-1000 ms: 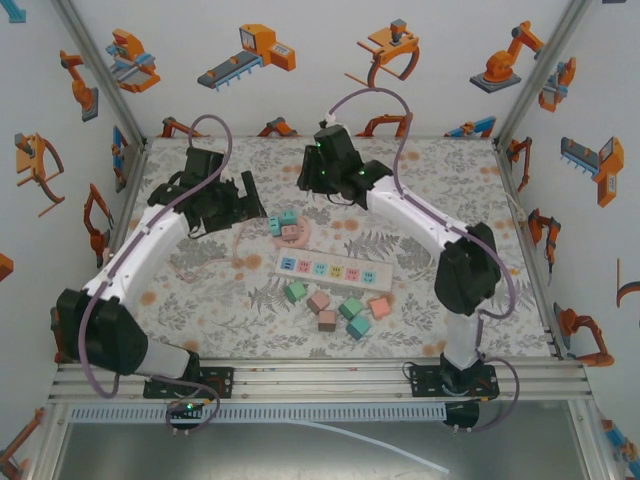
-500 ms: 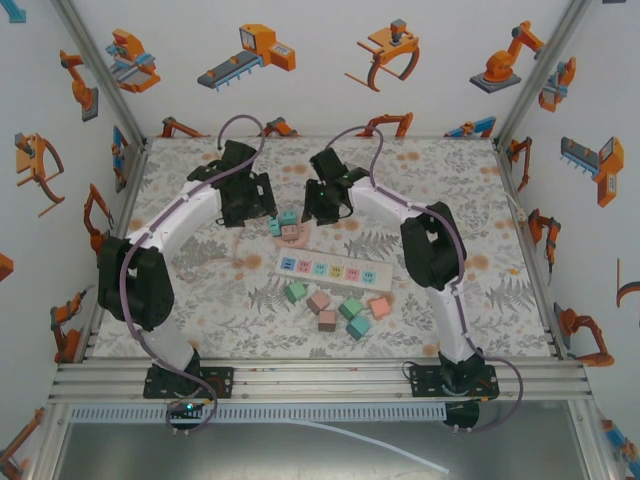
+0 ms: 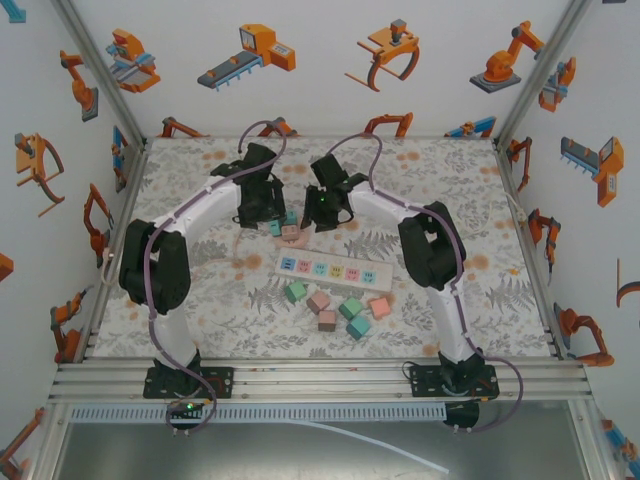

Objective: Pull the plug off the socket

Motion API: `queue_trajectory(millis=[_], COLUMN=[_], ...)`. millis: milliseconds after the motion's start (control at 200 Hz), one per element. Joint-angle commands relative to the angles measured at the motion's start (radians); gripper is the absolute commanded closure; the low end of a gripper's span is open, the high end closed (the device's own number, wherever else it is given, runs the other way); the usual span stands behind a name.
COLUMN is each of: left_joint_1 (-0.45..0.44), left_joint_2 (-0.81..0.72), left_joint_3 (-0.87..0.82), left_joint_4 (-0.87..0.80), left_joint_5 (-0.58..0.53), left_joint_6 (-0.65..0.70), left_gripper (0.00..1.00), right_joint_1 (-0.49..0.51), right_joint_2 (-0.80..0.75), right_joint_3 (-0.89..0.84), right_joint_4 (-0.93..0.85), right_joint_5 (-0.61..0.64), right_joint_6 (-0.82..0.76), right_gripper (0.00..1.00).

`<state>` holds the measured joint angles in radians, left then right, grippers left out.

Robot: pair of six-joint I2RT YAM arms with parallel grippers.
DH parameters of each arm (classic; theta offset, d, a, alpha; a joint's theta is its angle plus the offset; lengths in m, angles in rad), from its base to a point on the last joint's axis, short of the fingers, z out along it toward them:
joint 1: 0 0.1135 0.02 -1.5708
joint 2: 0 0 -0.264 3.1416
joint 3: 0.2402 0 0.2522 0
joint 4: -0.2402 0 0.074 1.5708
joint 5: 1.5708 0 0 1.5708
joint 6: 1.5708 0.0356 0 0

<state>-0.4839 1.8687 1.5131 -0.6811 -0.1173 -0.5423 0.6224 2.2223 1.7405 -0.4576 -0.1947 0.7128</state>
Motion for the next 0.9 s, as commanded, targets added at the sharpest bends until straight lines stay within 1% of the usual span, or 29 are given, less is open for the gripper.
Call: queue_trajectory(millis=[0, 85, 145, 270, 345, 431, 516, 591, 706, 791, 896], left_joint_1=[-0.004, -0.005, -0.005, -0.007, -0.007, -0.008, -0.009, -0.009, -0.008, -0.008, -0.007], left_joint_2=[0.027, 0.043, 0.05, 0.063, 0.067, 0.072, 0.079, 0.084, 0.084, 0.08, 0.079], left_joint_3=[0.037, 0.043, 0.044, 0.041, 0.039, 0.042, 0.048, 0.054, 0.069, 0.087, 0.125], left_joint_4=[-0.017, -0.018, -0.016, -0.017, -0.017, -0.018, -0.014, -0.014, -0.014, -0.015, -0.036], left_joint_5=[-0.027, -0.022, -0.021, -0.018, -0.021, -0.018, -0.005, 0.008, 0.029, 0.052, 0.077], left_joint_6=[0.01, 0.006, 0.001, 0.001, -0.003, -0.005, 0.0, 0.002, 0.0, 0.002, 0.004], left_gripper=[0.42, 0.44, 0.48, 0.5, 0.51, 0.56, 0.58, 0.64, 0.69, 0.75, 0.76], right_joint_1=[0.016, 0.02, 0.02, 0.021, 0.02, 0.022, 0.023, 0.023, 0.024, 0.028, 0.037], right_joint_2=[0.029, 0.039, 0.045, 0.059, 0.068, 0.077, 0.086, 0.094, 0.105, 0.113, 0.127], right_joint_3=[-0.015, -0.018, -0.019, -0.018, -0.012, -0.011, -0.012, -0.011, -0.003, 0.009, 0.032], right_joint_4=[0.002, 0.001, 0.002, 0.002, -0.002, -0.006, -0.007, -0.016, -0.039, -0.059, -0.092], right_joint_5=[0.009, 0.022, 0.033, 0.04, 0.036, 0.039, 0.043, 0.056, 0.075, 0.088, 0.102], right_joint_6=[0.011, 0.022, 0.037, 0.065, 0.08, 0.089, 0.085, 0.091, 0.097, 0.083, 0.043], right_gripper=[0.57, 0.57, 0.57, 0.57, 0.59, 0.62, 0.62, 0.63, 0.64, 0.65, 0.67])
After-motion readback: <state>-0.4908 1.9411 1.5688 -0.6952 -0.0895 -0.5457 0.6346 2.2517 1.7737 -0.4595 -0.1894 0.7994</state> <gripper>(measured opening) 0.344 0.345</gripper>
